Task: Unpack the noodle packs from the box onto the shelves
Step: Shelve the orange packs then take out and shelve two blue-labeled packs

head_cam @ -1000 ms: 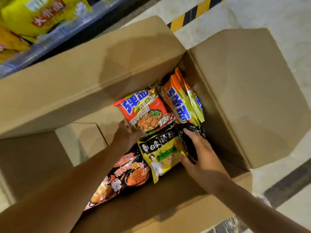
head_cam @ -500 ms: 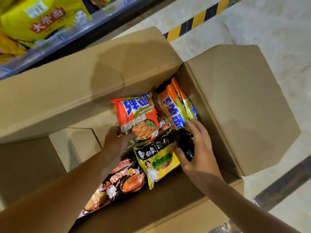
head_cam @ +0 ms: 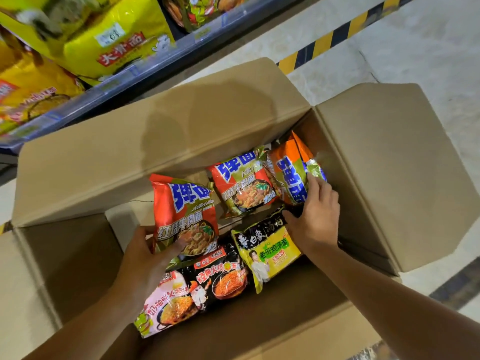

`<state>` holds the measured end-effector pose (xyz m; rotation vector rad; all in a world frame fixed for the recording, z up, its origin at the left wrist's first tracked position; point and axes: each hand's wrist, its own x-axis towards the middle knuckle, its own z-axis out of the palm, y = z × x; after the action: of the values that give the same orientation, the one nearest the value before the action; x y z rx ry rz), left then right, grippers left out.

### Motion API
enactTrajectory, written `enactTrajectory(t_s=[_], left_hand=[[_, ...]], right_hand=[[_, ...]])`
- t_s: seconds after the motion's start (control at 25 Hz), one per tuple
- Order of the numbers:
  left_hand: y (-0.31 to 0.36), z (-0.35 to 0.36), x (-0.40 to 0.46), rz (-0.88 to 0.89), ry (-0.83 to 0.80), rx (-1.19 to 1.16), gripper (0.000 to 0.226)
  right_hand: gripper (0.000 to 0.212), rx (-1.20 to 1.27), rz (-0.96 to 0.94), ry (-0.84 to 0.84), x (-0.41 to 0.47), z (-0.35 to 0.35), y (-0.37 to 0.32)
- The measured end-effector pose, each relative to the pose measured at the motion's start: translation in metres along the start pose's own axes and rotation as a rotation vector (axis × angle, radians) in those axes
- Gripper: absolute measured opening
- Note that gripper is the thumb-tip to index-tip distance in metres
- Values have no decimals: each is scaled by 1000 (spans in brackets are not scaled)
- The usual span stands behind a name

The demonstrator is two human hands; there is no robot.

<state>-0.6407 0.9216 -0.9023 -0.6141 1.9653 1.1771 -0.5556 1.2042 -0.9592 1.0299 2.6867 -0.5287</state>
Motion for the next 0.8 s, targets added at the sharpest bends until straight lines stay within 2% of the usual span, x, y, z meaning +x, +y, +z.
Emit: enactTrajectory(t_s=[0.12, 0.28, 0.36, 0.52, 0.68, 0.8], left_hand=[[-8, -7, -3, 0, 26, 7, 48], [-14, -15, -13, -2, 24, 19, 37], [-18, -24, -19, 9, 27, 31, 34], [-8, -43, -44, 36, 68, 6, 30], [17, -70, -82, 95, 70, -41, 30], [42, -96, -115, 179, 35, -38, 36]], right_hand=[[72, -32, 73, 73, 9, 7, -2], [35, -134, -37, 123, 1, 13, 1], [26, -48, -69, 126, -4, 8, 3], [32, 451, -66, 57, -14, -30, -11], [31, 622, -11, -26, -36, -82, -37], [31, 692, -92, -68, -56, -131, -64]])
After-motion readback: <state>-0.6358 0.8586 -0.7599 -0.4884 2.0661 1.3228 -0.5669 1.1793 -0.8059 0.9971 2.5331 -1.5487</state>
